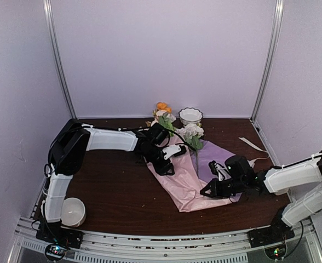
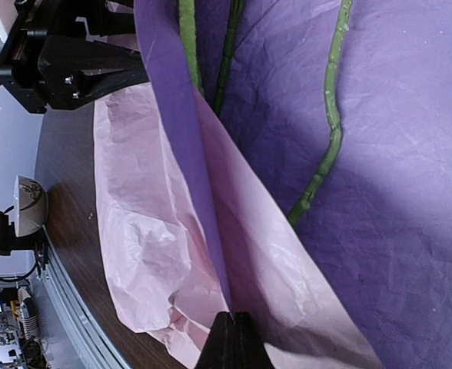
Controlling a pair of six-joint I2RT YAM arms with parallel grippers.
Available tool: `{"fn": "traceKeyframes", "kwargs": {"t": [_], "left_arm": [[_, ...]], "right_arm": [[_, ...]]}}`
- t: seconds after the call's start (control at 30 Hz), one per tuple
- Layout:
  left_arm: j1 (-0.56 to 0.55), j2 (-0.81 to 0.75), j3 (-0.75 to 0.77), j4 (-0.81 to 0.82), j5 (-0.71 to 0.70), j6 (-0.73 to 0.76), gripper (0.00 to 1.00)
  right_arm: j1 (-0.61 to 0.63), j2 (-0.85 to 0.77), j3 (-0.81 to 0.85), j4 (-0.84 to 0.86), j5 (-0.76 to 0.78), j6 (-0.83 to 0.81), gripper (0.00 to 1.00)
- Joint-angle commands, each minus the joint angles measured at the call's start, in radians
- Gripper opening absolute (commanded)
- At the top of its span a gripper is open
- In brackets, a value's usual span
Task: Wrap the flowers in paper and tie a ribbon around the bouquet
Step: Adjust the 2/3-folded wrapping paper at the center of the board.
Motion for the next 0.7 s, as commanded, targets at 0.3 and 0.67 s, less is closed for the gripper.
{"fn": "traceKeyframes", "kwargs": {"t": [0.3, 0.67], "left_arm": [[0.006, 0.011, -0.031, -0.036, 0.042, 0.049, 0.48], [0.006, 0.0, -0.038, -0.031, 0.047, 0.05, 0.48]], "right_arm": [[0.086, -0.158, 0.224, -0.379, 0.09, -0.224, 0.11], [0.179, 0.173, 0.278, -0.193, 0.028, -0.25, 0.05]]}}
